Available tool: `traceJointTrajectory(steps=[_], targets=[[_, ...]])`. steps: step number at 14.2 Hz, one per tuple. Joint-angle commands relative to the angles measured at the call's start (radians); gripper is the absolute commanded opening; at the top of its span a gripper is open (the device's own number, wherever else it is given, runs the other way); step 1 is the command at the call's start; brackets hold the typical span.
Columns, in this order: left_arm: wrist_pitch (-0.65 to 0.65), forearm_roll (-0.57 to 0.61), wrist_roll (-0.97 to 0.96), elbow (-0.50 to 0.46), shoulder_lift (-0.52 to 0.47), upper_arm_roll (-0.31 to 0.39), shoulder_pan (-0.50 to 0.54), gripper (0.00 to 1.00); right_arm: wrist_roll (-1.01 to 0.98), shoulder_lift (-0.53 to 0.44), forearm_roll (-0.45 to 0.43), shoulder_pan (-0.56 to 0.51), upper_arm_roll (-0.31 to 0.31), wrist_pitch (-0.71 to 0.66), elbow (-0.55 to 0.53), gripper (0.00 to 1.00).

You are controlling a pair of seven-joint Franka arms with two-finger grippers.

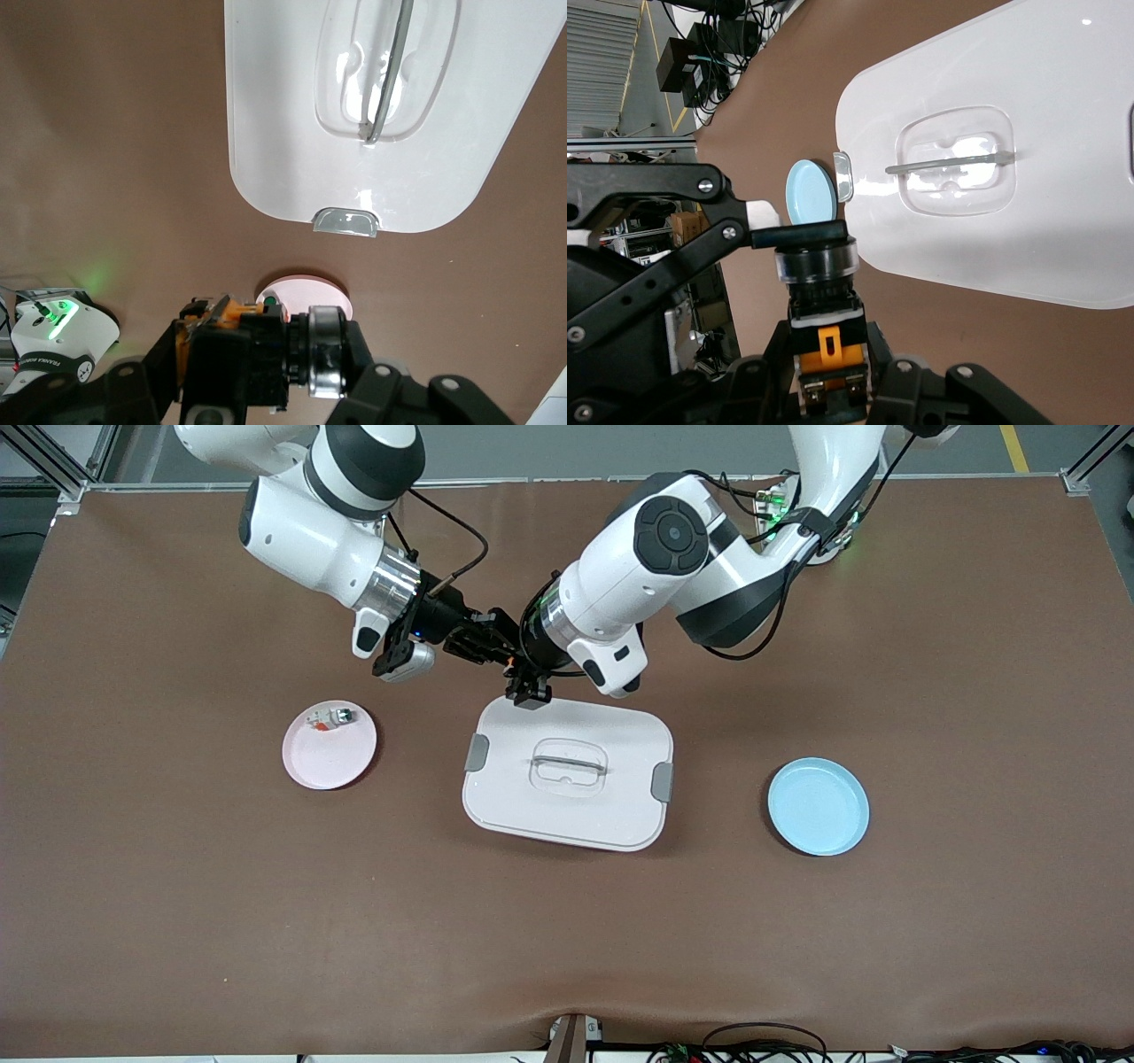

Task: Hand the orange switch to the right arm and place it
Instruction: 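Grasp the switch with the right gripper and open the left gripper, then carry the switch to the white plate while the left gripper withdraws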

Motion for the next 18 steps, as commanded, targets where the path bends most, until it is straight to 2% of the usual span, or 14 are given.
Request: traceJointTrajectory(steps=[1, 2, 3, 7, 9, 10, 11, 13, 15, 18], targets=[[0.001, -0.009, -0.003, 0.024, 0.013, 0.003, -0.008, 0.08, 0.013, 0.022, 0.026, 0.017, -0.007, 0.003, 0.027, 0.00], [0.001, -0.009, -0.003, 0.024, 0.013, 0.005, -0.008, 0.48, 0.013, 0.022, 0.026, 0.017, -0.007, 0.003, 0.027, 0.00], [0.001, -0.007, -0.003, 0.024, 0.011, 0.017, -0.010, 0.99, 0.012, 0.024, 0.026, 0.017, -0.007, 0.001, 0.027, 0.00], [-0.014, 0.017, 0.007, 0.024, -0.004, 0.031, 0.002, 1.00, -0.004, 0.059, 0.014, 0.031, -0.008, -0.006, 0.082, 0.00], [-0.031, 0.074, 0.016, 0.024, -0.024, 0.049, 0.004, 1.00, -0.007, 0.079, -0.003, 0.031, -0.008, -0.009, 0.102, 0.00], [-0.048, 0.115, 0.040, 0.024, -0.032, 0.049, 0.009, 1.00, -0.031, 0.081, -0.061, 0.031, -0.010, -0.011, 0.108, 0.00], [-0.071, 0.143, 0.081, 0.024, -0.035, 0.048, 0.018, 1.00, -0.086, 0.090, -0.171, 0.023, -0.010, -0.012, 0.112, 0.00], [-0.117, 0.154, 0.198, 0.022, -0.056, 0.049, 0.061, 1.00, -0.126, 0.102, -0.320, 0.012, -0.011, -0.028, 0.116, 0.00], [-0.149, 0.157, 0.302, 0.022, -0.066, 0.048, 0.104, 1.00, -0.163, 0.102, -0.400, 0.003, -0.018, -0.060, 0.117, 0.00], [-0.226, 0.178, 0.498, 0.018, -0.095, 0.049, 0.177, 1.00, -0.324, 0.101, -0.523, -0.043, -0.018, -0.141, 0.117, 0.00]])
